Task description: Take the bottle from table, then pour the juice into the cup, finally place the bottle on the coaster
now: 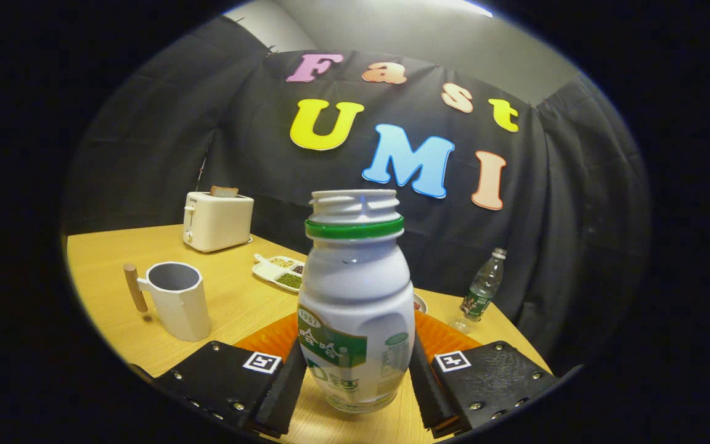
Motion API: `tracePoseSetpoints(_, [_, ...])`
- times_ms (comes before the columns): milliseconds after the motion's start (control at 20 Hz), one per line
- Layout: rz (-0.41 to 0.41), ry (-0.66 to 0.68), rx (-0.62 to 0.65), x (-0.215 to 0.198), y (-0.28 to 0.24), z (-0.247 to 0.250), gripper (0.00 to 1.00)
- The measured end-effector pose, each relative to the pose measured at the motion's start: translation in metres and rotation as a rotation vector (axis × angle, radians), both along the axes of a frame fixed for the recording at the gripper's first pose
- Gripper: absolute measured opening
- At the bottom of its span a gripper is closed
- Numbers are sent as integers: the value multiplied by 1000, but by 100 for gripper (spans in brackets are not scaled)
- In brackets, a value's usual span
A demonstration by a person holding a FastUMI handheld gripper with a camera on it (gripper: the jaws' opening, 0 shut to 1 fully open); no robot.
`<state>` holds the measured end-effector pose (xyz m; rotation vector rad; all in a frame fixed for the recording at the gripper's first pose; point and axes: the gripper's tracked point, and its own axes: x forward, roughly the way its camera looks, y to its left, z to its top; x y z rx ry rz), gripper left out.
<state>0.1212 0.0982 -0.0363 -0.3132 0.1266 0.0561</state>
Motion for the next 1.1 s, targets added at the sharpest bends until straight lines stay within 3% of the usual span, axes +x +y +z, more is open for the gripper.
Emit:
tracePoseSetpoints(850, [122, 4, -383, 30, 60, -3, 76])
tracePoseSetpoints(1100, [106, 19, -527, 36, 60, -16, 76])
